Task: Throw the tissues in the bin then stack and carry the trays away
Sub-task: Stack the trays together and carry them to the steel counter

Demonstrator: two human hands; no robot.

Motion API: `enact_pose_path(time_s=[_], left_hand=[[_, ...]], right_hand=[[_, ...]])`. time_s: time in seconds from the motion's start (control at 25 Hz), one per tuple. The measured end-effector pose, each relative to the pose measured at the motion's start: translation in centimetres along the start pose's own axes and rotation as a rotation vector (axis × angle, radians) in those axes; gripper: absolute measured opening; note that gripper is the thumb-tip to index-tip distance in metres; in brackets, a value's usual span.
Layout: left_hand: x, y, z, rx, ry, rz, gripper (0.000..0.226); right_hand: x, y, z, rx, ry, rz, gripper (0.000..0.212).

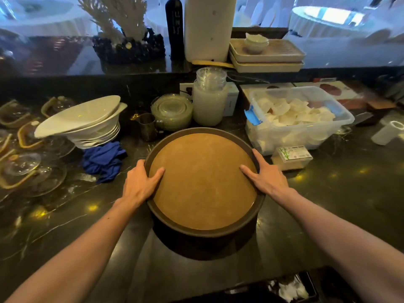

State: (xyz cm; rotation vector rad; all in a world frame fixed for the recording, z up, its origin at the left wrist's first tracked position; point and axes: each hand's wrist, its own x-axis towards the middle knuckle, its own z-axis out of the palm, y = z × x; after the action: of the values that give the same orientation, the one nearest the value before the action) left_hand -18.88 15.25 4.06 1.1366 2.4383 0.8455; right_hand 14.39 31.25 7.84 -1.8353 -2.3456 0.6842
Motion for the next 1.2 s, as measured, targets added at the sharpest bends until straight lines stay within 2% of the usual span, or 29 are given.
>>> enact_pose_path(time_s=[0.28, 0.52, 0.76, 1.0, 1.2], left_hand=[[-0.8, 3.4, -6.5, -0.066, 0.096, 0.143, 0.077], [-3.3, 6.7, -11.8, -0.132, 0.168, 0.196, 0.077], [-11.0, 7.9, -16.0, -0.127, 0.388, 0.035, 0.077], [-23.7, 6.6, -19.7, -0.093, 0.657, -0.231, 0.072], [-37.2, 4.1, -22.9, -0.058, 0.838, -0.488, 0.067]], right_hand=[[-2.8, -2.7, -4.6, 0.031, 0.131, -0.087, 0.088], [-4.8, -4.3, -9.1, 0.095, 0.199, -0.198, 0.084], [-5.1, -7.1, -12.3, 0.048, 0.207, -0.395, 0.087], [-7.2, -12.8, -11.5, 0.009, 0.077, -0.682, 0.09], [-14.5, -19.7, -8.0, 0.044, -0.062, -0.972, 0.09]])
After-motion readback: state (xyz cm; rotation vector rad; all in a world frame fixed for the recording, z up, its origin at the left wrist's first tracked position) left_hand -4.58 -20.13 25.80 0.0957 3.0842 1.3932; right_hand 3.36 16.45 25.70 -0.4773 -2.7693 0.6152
